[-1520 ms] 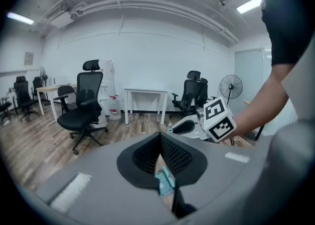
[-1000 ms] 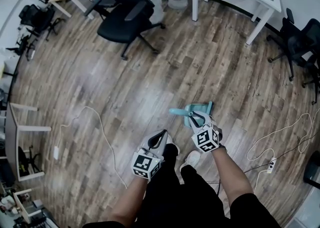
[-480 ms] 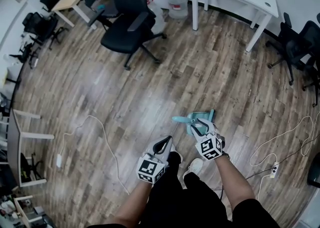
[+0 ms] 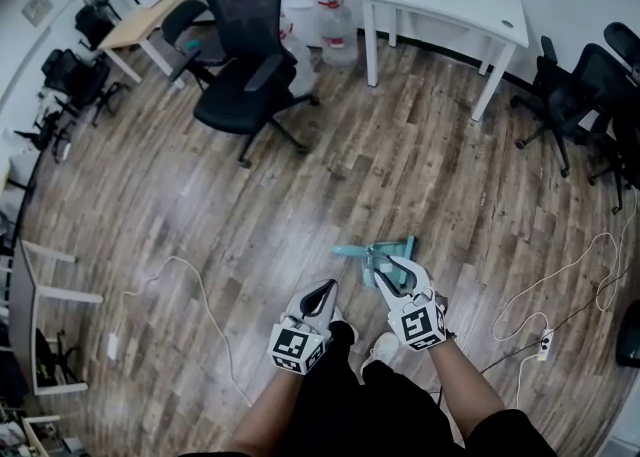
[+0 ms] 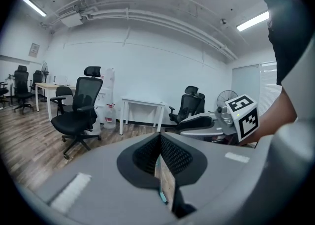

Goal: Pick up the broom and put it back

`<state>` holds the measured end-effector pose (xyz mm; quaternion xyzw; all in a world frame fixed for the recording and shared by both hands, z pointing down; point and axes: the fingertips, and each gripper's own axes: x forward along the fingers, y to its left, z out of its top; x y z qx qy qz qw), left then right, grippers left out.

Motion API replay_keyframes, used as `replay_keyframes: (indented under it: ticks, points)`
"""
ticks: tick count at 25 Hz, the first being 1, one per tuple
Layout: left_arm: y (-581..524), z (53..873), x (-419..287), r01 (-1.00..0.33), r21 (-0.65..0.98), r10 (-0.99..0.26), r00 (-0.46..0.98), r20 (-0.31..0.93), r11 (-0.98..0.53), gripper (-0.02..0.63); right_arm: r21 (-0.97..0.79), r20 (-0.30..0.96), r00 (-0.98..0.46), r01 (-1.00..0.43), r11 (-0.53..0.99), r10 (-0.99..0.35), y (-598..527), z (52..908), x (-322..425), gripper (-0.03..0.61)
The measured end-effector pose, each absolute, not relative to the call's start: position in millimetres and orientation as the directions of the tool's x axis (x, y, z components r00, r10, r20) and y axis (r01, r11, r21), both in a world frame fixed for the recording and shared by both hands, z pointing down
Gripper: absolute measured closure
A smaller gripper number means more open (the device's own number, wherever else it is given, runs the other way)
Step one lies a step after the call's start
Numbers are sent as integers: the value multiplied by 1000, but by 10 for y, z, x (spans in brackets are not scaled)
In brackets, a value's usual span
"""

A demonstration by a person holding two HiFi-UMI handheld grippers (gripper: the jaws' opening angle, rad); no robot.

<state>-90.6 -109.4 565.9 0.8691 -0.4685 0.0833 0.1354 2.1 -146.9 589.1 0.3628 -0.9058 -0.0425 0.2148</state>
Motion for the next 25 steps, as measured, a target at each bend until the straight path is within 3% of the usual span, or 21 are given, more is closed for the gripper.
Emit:
replay_keyframes:
  ticks: [5, 17, 25]
  points:
    - [-1119, 5474, -781, -826, 137, -793, 563, 231, -547, 594, 221, 290, -650, -668, 710, -702, -1324, 5490, 154, 452]
    - [-1097, 4956, -580, -822, 92, -810, 569, 141, -562, 594, 227, 112, -649, -721, 655, -753, -1147, 4654, 275, 575]
    - [-1032, 4747, -497, -808, 81, -802, 589, 100, -583, 594, 167, 69, -600, -781, 602, -797, -1133, 4447, 469, 577]
